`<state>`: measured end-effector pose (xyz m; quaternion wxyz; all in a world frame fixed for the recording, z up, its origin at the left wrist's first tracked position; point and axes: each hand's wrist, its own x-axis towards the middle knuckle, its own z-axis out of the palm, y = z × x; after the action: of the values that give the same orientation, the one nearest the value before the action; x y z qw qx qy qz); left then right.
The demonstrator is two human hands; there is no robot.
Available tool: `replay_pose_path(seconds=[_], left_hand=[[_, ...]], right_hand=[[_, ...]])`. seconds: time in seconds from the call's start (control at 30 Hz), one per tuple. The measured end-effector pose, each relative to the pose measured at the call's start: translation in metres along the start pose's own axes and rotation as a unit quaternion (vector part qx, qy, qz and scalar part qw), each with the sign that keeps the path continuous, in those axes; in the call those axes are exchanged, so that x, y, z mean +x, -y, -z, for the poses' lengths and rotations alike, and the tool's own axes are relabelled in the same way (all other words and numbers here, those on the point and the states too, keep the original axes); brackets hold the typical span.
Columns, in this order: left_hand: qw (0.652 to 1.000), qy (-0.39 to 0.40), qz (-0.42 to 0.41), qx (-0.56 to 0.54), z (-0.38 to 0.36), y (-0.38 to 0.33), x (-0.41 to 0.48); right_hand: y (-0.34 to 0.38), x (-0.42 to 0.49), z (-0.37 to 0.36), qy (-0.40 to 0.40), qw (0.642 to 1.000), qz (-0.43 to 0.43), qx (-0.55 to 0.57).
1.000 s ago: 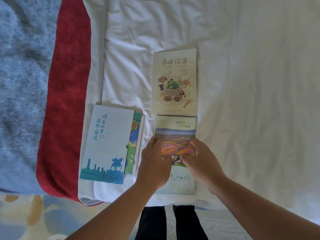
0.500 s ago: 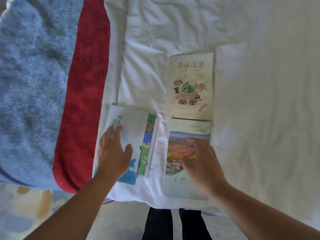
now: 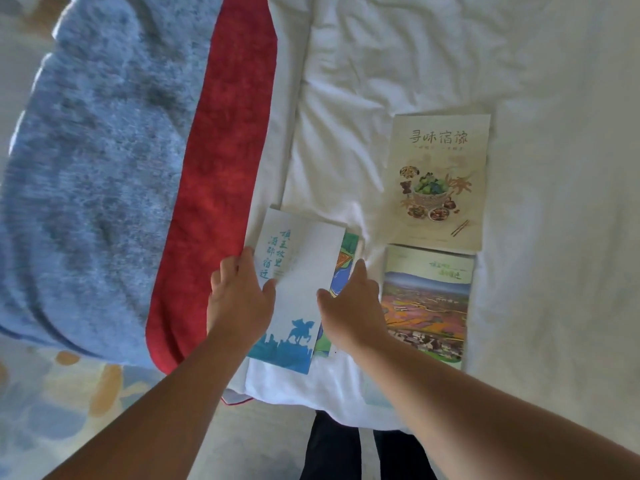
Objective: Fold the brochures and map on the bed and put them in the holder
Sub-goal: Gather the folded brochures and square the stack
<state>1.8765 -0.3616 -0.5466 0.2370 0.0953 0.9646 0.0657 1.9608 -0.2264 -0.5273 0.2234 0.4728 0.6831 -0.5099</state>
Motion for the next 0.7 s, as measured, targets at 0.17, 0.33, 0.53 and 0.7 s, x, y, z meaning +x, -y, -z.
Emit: replay_pose_path(seconds=[0.17,0.33,0.53,0.7], left_hand=[[0.994,0.020,0.037,-0.100,0.003,0.010,0.008],[0.949,0.038,0.135,-0.283,0.015,0.016,0.014],[0.898,0.045,0.178,-0.401,0.017,0.020,0.008],[0.825,0.022,0.230,-0.515,0.022,0.008,0.004]], right_hand=[[0.000,0.013,0.001,-0.064,0.998,0.011,0.002],[0.006,0.019,0.003,-0.045,0.998,0.032,0.041],[0.003,0.018,0.030,-0.043,0.995,0.078,0.048],[-0.005,0.014,0.073,-0.071,0.993,0.073,0.062]])
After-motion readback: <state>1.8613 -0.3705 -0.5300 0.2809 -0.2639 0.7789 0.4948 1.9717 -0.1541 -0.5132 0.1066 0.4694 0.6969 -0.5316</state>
